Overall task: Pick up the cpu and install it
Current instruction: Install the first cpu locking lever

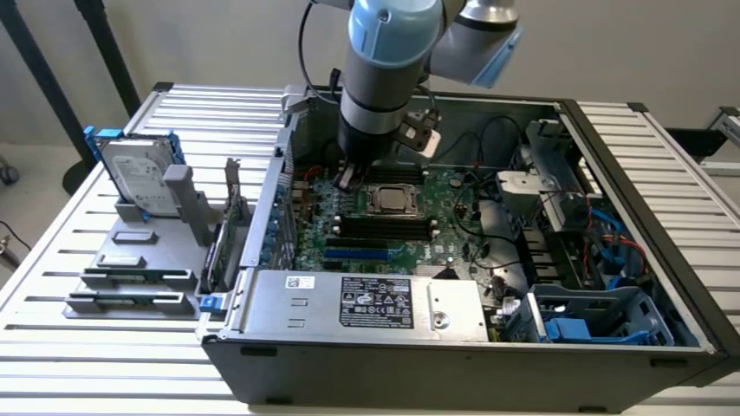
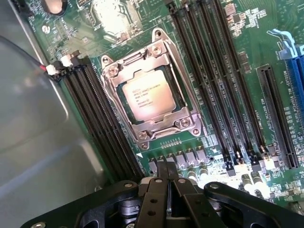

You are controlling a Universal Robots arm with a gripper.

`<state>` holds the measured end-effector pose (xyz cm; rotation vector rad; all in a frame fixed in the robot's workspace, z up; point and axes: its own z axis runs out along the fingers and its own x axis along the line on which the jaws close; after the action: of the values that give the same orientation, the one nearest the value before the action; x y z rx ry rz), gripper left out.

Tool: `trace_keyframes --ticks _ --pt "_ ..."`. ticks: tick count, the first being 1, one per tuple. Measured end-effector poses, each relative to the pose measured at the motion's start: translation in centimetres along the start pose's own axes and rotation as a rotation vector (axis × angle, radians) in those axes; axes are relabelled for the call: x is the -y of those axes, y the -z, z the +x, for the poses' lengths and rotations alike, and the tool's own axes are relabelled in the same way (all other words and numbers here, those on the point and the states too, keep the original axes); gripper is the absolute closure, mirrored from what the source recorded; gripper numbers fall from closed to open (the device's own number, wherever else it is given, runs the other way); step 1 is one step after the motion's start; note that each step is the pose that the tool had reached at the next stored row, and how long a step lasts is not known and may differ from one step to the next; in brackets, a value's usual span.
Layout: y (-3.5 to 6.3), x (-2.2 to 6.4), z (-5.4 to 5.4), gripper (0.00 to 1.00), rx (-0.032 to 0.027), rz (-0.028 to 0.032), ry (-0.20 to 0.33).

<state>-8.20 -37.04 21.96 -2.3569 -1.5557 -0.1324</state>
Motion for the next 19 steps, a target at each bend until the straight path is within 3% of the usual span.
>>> trace_keyframes --ticks 5,7,10,14,16,19 --pt "-0.13 0.16 0.4 0.89 0.0071 0.0004 0.043" --pt "-0.22 0.24 0.6 0.89 0.007 -0.004 0.059" --pt "-0.39 0.37 0.9 0.89 0.0025 -0.0212 0.083" --pt "-0.65 0.49 1.2 0.89 -0.0059 -0.0561 0.12" --pt "-0.73 0.52 1.3 0.89 -0.003 -0.0674 0.139" --pt "-0.74 0.52 1.3 0.89 0.0128 -0.0753 0.167"
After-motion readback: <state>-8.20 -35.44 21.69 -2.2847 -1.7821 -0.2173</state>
